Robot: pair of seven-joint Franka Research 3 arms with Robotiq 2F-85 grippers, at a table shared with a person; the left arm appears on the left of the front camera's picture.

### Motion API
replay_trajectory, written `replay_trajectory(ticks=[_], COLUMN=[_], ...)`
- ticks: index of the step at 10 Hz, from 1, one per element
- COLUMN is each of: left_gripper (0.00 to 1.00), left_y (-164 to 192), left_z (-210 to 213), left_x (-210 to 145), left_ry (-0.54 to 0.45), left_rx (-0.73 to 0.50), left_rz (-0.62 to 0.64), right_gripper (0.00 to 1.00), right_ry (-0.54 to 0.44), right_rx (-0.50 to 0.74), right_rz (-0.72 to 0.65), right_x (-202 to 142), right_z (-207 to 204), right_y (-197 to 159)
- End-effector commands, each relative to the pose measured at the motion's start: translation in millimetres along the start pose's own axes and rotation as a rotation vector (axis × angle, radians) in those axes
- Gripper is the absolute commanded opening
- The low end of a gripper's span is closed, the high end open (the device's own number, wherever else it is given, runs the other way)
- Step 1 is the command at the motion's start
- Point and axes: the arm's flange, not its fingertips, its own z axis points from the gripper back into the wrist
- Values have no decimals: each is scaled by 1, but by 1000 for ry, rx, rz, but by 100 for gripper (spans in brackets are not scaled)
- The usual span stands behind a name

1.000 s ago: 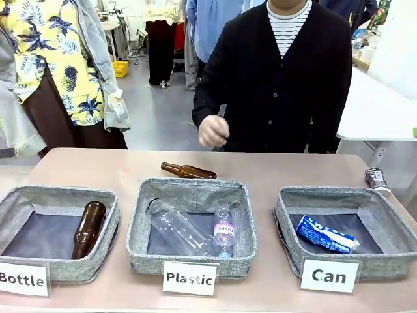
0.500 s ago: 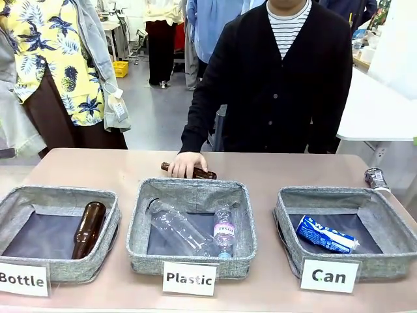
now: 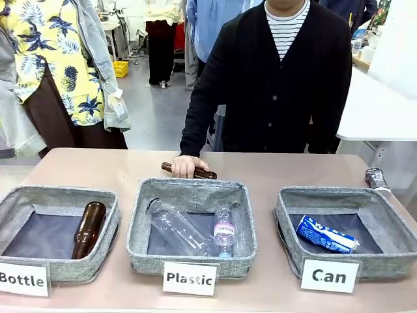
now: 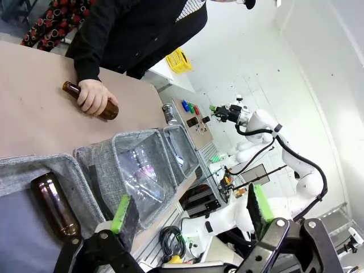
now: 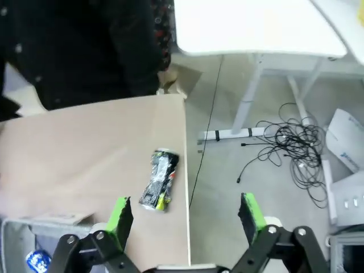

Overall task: Sort the can waste into the basket.
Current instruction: Pick up the can waste from the table and place it in the right Fabric basket.

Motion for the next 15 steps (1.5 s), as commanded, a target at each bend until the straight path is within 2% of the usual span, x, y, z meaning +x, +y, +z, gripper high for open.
replay_trajectory(ticks=[1,7,8,9,10,11,13,15], left_gripper=[100,100,100,100,100,100,100,100], left_y=[-4,-4,-4,0,-34,-46,-43,-35], left_z=[-2,-2,-2,0,31,64,132,185], left_x=[-1,-1,-1,0,13,25,37,49], left_ry=[-11,-11,-11,0,-141,-171,-222,-384], left_rx=[-15,-15,-15,-1,-84,-26,135,134], left_rz=[3,3,3,1,-11,-29,-26,11], right_gripper=[100,100,100,100,100,100,100,100], right_ry=[-26,53,34,64,64,64,64,64], right_rx=[13,-39,-37,-22,-22,-22,-22,-22], right_rz=[-93,-178,-155,-148,-148,-148,-148,-148], right_x=[15,21,22,6,6,6,6,6], right_z=[-26,-86,-89,-76,-76,-76,-76,-76], right_y=[-12,-11,-5,-15,-15,-15,-15,-15])
